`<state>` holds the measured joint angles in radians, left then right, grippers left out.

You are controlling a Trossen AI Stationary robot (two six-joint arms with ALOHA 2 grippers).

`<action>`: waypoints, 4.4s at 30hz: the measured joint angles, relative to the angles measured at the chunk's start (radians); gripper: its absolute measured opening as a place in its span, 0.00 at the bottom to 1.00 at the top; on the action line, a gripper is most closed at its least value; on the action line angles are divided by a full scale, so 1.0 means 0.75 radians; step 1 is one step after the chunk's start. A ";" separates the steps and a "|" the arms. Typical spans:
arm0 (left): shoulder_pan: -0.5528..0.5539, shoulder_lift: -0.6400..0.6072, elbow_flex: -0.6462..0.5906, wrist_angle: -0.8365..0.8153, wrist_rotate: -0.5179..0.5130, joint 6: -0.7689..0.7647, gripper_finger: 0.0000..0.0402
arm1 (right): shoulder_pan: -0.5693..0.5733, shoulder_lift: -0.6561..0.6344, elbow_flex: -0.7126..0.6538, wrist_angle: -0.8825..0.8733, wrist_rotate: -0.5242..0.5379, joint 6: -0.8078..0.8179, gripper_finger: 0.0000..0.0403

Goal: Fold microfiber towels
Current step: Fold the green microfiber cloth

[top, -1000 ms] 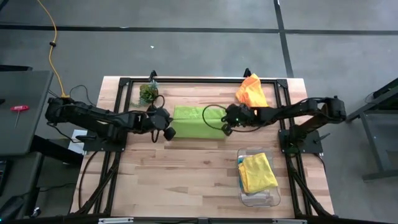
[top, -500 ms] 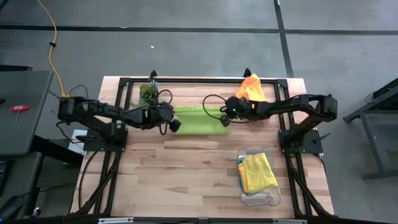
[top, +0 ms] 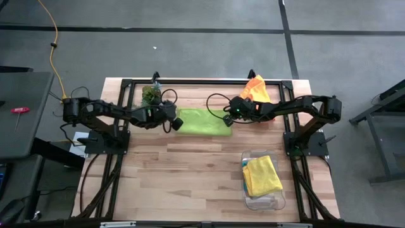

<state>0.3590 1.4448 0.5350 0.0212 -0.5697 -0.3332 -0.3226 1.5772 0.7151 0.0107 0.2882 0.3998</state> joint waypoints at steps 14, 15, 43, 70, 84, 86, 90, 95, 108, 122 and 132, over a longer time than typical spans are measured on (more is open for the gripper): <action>0.110 -0.104 0.000 0.016 0.184 0.237 0.32 | -0.065 -0.037 0.081 -0.089 -0.039 0.108 0.56; 0.118 -0.133 0.000 0.030 0.222 0.263 0.34 | -0.076 -0.052 0.103 -0.131 -0.046 0.123 0.60; 0.442 -0.283 0.001 0.508 1.587 0.235 0.38 | 0.012 0.111 0.139 -0.415 -0.320 1.001 0.70; 0.238 -0.303 -0.396 1.088 1.228 -0.031 0.38 | 0.026 0.166 0.143 -0.386 -0.296 1.253 0.70; 0.217 -0.303 -0.396 1.085 1.235 -0.084 0.38 | 0.137 0.373 0.491 -0.752 -0.397 1.317 0.57; 0.217 -0.303 -0.396 1.085 1.235 -0.104 0.38 | 0.125 0.409 0.513 -0.777 -0.386 1.320 0.56; 0.216 -0.303 -0.396 1.084 1.234 -0.115 0.38 | 0.099 0.419 0.543 -0.811 -0.381 1.289 0.55; 0.215 -0.303 -0.396 1.084 1.227 -0.105 0.38 | 0.064 0.418 0.554 -0.813 -0.381 1.242 0.55; 0.215 -0.303 -0.395 1.084 1.184 -0.090 0.38 | 0.066 0.413 0.556 -0.875 -0.252 0.988 0.04; 0.215 -0.302 -0.395 1.084 1.140 -0.109 0.38 | 0.154 0.229 0.550 -1.216 -0.052 0.828 0.00; 0.185 -0.302 -0.395 1.085 1.093 -0.113 0.38 | 0.159 0.062 0.552 -1.432 0.070 0.663 0.00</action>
<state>0.4976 1.2182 0.2390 0.8349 0.2499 -0.4183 -0.2031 1.6237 1.1290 -1.0630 0.3406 0.8970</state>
